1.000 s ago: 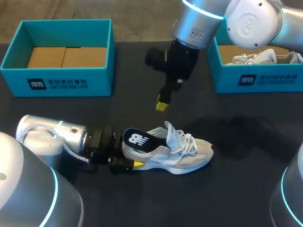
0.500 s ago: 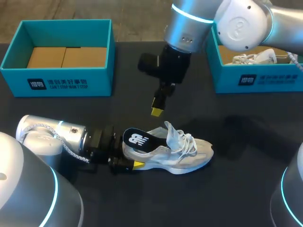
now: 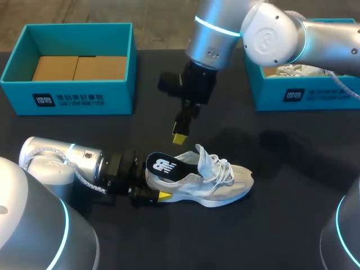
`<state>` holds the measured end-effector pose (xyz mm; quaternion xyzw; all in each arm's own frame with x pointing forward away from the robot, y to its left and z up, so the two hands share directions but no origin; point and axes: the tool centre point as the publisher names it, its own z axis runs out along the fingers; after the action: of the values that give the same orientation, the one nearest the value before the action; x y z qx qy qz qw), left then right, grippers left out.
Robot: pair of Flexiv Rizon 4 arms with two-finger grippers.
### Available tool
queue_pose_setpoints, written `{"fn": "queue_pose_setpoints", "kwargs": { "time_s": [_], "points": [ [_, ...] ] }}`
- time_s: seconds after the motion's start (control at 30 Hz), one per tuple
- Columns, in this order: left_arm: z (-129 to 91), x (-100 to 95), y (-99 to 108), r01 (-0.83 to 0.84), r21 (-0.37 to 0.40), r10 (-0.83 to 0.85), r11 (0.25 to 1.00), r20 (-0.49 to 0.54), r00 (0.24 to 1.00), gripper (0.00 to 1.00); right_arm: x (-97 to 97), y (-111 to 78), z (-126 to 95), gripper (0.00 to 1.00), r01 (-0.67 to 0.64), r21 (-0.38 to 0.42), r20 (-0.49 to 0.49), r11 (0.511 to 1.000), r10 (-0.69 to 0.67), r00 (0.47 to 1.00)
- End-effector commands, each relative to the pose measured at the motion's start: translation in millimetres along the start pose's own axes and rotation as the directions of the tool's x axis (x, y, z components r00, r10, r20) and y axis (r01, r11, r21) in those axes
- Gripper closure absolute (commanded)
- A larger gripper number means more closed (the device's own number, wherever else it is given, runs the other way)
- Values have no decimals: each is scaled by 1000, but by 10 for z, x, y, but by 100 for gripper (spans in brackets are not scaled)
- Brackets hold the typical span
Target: Take the shoe out of the shoebox, open the shoe tongue, remove and reinsert the insole, then place the shoe into the shoebox
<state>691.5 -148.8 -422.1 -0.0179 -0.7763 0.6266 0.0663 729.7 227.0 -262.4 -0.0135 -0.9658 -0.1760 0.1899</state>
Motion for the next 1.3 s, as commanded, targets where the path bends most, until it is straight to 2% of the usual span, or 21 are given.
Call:
{"fn": "queue_pose_setpoints", "kwargs": {
  "time_s": [0.03, 0.37, 0.6, 1.0, 1.3],
  "points": [
    [0, -4, 7, 1, -1, -1, 1000, 1, 1000, 100, -37, -5, 64, 55, 3, -4, -15, 1000, -3, 1000],
    [0, -4, 7, 1, -1, -1, 1000, 1, 1000, 100, -176, -76, 235, 53, 7, -43, -76, 999, -10, 997],
    [0, -4, 7, 1, -1, -1, 1000, 1, 1000, 100, -219, -52, 339, 53, 26, -54, -118, 998, -32, 993],
    [0, -4, 7, 1, -1, -1, 1000, 1, 1000, 100, -200, -13, 473, 55, 40, -78, -193, 996, -54, 980],
    [0, -4, 7, 1, -1, -1, 1000, 1, 1000, 100, -88, -1, 612, 54, 31, -79, -234, 996, -49, 971]
  ]
}}
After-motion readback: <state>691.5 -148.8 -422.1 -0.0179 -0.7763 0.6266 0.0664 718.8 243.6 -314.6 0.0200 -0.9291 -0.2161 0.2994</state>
